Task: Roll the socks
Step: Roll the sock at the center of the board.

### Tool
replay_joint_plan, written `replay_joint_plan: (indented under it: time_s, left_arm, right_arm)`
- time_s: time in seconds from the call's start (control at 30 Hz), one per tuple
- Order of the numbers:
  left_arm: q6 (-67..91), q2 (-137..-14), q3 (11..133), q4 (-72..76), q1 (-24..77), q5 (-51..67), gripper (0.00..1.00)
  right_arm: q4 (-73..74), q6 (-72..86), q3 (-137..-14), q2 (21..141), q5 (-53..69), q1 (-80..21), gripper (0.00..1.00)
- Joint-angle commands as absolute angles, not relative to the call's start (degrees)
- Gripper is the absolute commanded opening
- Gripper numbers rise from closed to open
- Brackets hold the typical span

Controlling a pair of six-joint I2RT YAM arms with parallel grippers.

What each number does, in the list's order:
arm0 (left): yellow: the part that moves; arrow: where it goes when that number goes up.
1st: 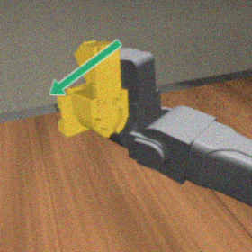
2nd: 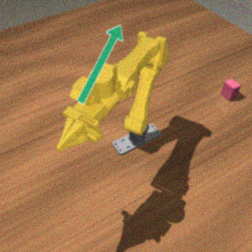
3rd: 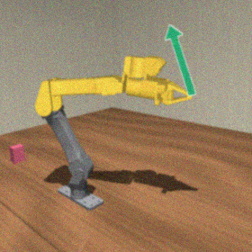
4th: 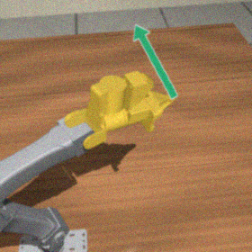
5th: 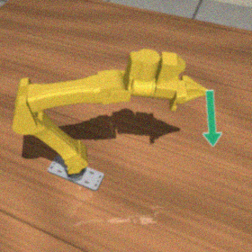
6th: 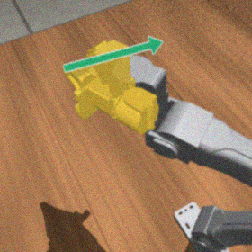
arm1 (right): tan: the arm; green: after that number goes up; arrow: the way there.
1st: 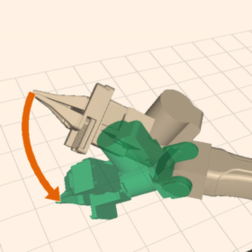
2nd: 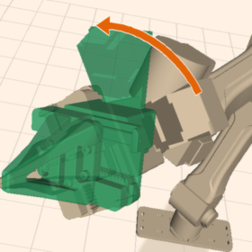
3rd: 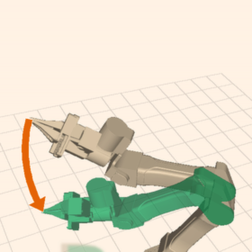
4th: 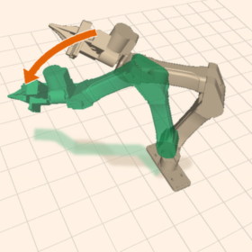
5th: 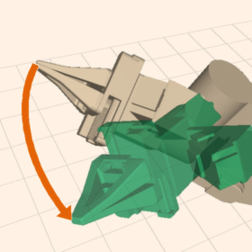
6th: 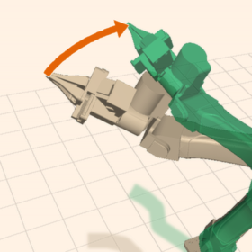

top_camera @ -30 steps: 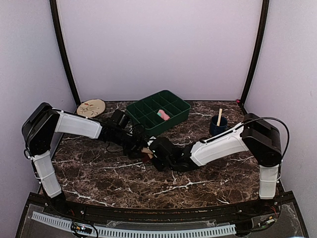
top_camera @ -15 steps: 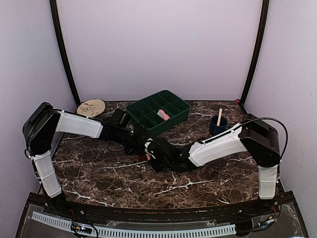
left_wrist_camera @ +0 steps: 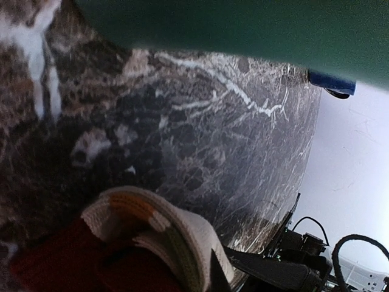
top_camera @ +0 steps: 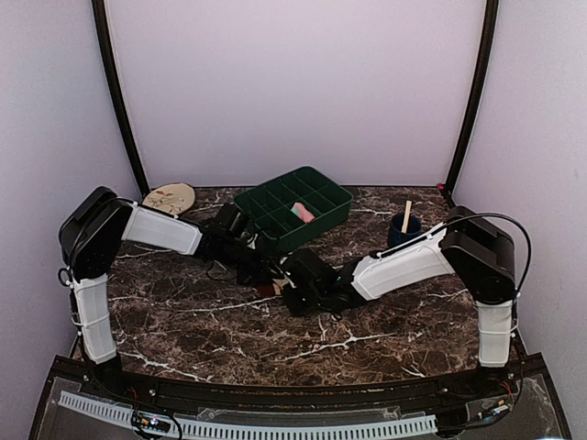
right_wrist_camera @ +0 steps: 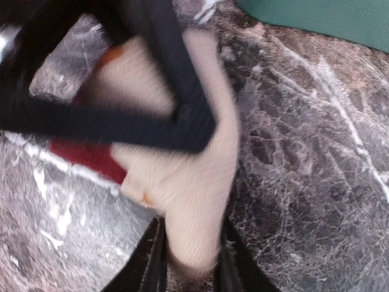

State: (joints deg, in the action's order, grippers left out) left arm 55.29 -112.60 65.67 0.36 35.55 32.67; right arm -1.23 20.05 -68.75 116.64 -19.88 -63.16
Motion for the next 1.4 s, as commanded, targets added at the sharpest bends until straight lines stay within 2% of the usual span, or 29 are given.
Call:
replay_joint_plan:
  time_s: [0.0,0.2,0.53,0.9,1.37]
  left_arm:
    - [51.5,-113.5,64.8,9.2,33.0,34.1,0.00]
    - [49.6,-115.5,65.1,13.1,30.9,39.8,0.00]
    - [48.2,-119.2,64.9,15.3,28.9,48.3,0.00]
    - [47.1,-119.7,62.6,18.2,26.8,52.5,0.00]
    - [47.0,-121.3,61.1,21.0,25.4,55.0,0.00]
  right_arm:
    - [-2.9,25.5,-65.0,112.9,-11.7,-62.1,0.27]
    - [-8.4,28.9,-59.1,109.1,-4.2,-60.4,0.36]
    - [-19.6,33.2,-53.6,105.1,2.0,-56.5,0.39]
    - [-27.7,38.7,-58.5,112.3,7.5,-50.4,0.42]
    - [-32.9,45.8,-62.5,121.0,11.6,-49.7,0.43]
